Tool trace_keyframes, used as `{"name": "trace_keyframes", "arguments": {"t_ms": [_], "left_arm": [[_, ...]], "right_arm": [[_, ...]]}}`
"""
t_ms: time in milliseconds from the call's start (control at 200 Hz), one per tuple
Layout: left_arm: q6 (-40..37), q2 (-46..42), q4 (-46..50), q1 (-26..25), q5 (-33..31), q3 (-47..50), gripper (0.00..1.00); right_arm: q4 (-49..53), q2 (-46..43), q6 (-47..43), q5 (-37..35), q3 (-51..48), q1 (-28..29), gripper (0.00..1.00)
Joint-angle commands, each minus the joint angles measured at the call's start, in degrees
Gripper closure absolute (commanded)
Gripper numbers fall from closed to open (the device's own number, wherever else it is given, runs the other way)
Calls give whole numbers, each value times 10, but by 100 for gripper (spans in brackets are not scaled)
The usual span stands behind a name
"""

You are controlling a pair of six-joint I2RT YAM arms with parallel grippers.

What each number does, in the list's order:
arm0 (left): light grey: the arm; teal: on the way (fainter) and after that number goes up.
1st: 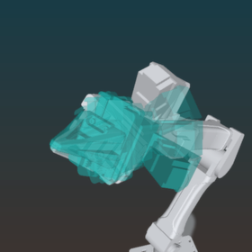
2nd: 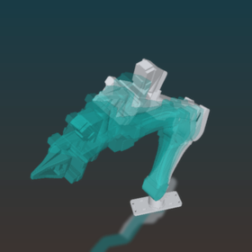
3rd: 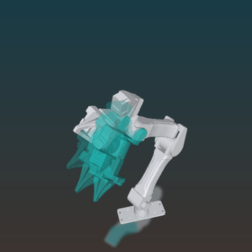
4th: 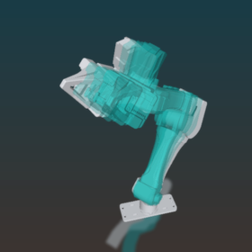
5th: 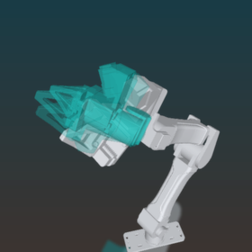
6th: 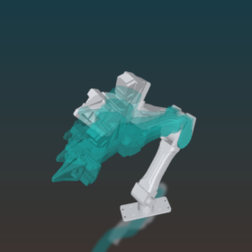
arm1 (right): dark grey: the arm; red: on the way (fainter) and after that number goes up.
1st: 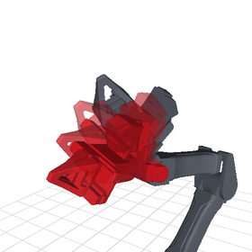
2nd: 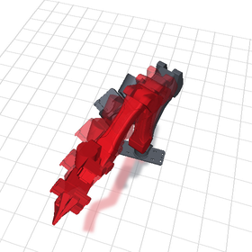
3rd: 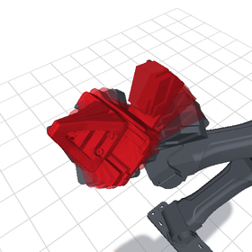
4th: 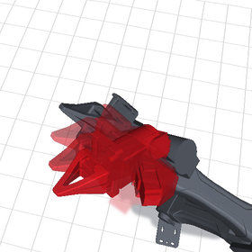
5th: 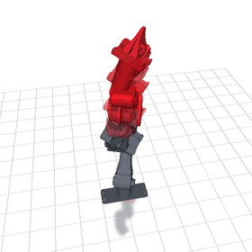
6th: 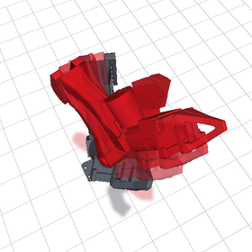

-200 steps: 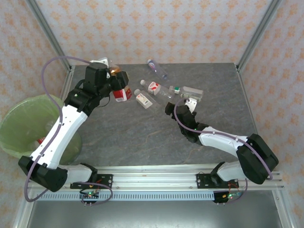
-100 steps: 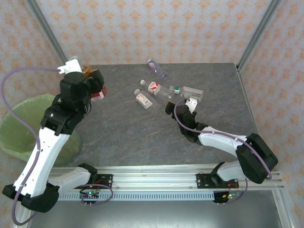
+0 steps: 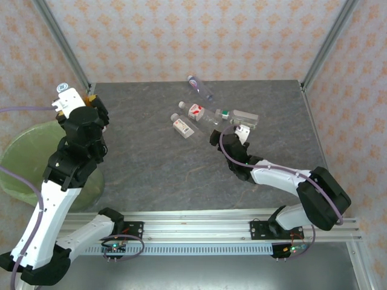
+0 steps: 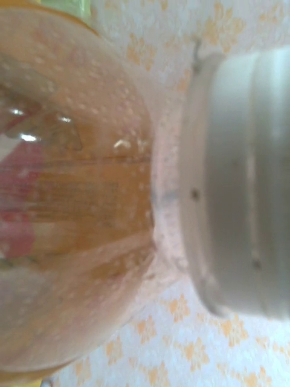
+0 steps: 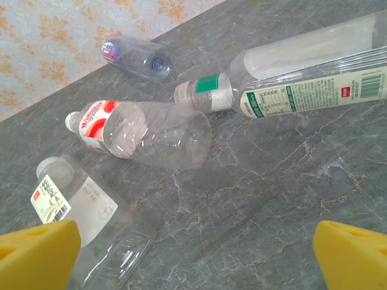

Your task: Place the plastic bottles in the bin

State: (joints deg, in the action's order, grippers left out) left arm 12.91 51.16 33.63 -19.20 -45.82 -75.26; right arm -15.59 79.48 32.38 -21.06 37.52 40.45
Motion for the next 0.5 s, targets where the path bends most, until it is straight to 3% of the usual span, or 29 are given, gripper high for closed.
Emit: {"name": "trace_keyframes", "arguments": {"t_ms": [0, 280, 495], "left_arm": [[-3, -10, 7, 35, -85, 2, 29], [86, -42, 54, 189, -2, 34, 30], [94, -26, 92, 251, 7, 25, 29]], "right_arm": [[-11, 9, 1, -12, 21, -2, 1], [-31, 9, -4, 4, 15, -3, 1], [-31, 7, -15, 8, 15, -3, 1]]}}
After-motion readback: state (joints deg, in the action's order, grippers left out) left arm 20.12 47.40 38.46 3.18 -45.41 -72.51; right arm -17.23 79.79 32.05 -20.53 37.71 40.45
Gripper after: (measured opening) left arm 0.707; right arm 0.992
